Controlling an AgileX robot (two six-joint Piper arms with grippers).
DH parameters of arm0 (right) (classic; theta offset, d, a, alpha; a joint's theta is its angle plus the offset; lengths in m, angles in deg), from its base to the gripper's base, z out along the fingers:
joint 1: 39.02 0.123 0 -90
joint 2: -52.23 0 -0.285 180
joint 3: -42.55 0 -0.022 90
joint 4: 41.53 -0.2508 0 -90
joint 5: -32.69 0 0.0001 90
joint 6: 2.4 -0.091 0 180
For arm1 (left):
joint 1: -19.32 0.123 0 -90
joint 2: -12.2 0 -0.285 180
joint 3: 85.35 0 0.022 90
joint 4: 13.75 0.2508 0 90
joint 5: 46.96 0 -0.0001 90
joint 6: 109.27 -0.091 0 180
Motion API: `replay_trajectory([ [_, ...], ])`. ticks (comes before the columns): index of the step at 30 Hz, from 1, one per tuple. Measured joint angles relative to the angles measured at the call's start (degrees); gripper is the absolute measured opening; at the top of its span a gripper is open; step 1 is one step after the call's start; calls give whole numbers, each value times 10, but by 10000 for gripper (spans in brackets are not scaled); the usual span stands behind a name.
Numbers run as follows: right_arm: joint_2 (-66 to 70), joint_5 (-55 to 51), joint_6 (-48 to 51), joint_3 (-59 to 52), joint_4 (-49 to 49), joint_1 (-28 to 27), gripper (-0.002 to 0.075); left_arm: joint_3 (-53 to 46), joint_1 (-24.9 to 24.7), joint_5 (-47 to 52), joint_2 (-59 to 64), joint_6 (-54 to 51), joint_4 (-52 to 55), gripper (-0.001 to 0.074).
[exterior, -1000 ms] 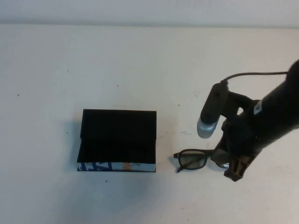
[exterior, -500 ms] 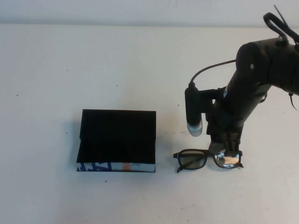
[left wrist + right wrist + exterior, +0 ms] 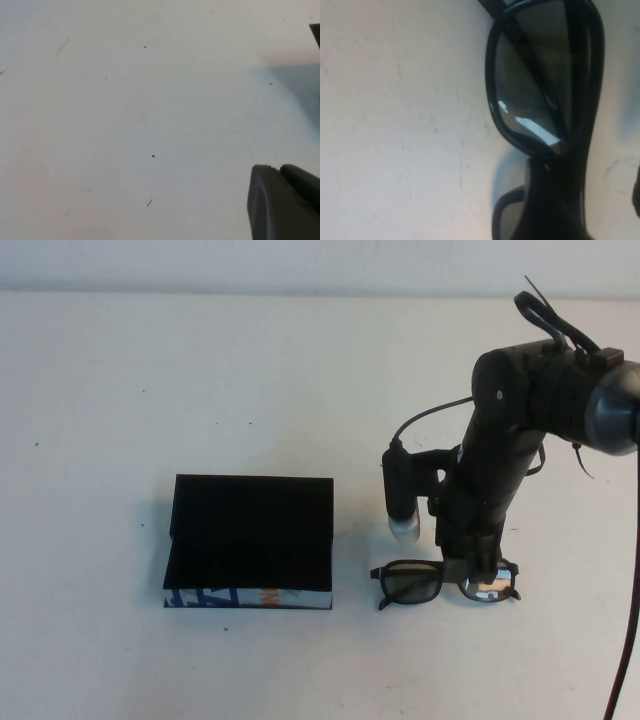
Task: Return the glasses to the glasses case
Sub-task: Pick up the glasses from the table
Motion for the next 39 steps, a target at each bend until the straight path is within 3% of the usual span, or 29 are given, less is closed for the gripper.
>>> replay_trajectory([
  [23,16,7,0,4,0,0,325,0,0,0,0,0,0,-4],
  [39,16,-3,0,4,0,0,97,0,0,0,0,0,0,-4],
])
